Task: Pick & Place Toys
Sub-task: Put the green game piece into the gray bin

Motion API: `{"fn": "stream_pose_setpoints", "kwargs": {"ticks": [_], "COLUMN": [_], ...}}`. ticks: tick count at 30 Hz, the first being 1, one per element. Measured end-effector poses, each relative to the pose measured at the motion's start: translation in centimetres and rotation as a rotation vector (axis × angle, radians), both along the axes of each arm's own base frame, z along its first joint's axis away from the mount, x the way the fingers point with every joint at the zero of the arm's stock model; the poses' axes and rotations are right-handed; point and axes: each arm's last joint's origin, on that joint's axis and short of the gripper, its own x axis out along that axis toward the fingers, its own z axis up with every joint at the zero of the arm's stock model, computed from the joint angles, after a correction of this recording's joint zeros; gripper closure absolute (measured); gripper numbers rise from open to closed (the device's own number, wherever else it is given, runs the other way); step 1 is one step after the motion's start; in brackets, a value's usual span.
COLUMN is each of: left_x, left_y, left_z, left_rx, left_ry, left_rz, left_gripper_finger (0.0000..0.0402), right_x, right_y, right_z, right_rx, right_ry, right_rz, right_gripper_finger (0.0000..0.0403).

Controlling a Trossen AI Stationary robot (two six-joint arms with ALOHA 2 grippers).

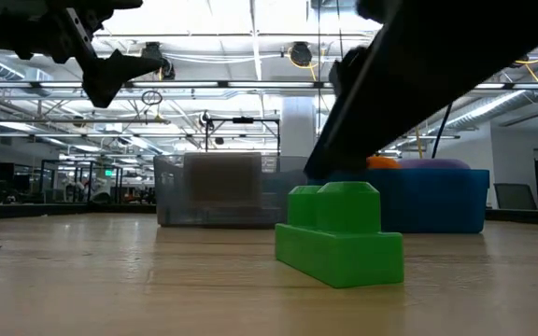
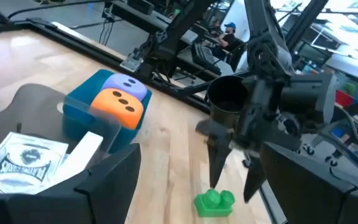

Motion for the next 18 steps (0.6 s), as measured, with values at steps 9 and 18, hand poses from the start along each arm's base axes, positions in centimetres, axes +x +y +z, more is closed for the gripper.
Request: {"fn": "stream_pose_setpoints", "kwargs": {"ticks": [9,18], "left_x": [-0.1,-0.1], "left_y": [-0.4,-0.4], "left_z": [0.2,0.2], "left_rx": [-0.105,-0.264], "left_ry": [-0.006,0.007], "left_rz": [0.015,0.023], "left_gripper_finger": [0.0064,0.0064], "right_x": [0.6,0.1], "right_y": [-1.2,-2.2], "right_z": [-1.8,-3.5], "right_rx": [0.029,0.003], "right_ry": [0.079,0.071], "right_rz": [-0.146,-0.124], "right_gripper_finger": [0.0116,0.0141]}}
